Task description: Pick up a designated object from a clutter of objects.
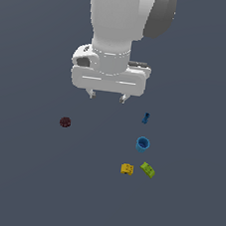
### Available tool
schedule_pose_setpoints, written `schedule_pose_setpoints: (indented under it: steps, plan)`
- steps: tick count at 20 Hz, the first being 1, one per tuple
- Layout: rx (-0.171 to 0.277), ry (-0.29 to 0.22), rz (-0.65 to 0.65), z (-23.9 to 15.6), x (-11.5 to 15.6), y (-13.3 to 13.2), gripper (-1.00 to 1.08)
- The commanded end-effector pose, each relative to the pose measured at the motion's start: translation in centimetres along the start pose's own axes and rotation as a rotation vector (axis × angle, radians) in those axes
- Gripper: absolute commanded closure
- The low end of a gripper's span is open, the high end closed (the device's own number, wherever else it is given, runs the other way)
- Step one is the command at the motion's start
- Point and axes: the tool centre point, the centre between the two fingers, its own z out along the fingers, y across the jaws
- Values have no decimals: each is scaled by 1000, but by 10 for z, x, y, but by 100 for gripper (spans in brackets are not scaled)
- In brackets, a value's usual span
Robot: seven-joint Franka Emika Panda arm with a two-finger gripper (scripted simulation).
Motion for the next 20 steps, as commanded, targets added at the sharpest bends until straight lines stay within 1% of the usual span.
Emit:
schedule_pose_setpoints:
  steps: [1,10,15,20]
  plan:
    - [0,0,0,0,0,0,-92]
    - [5,-4,-55,0,-3,-10,-92]
    - [7,-4,-60,-2,-4,-11,-92]
    - [3,-5,-83,9,0,-18,-92]
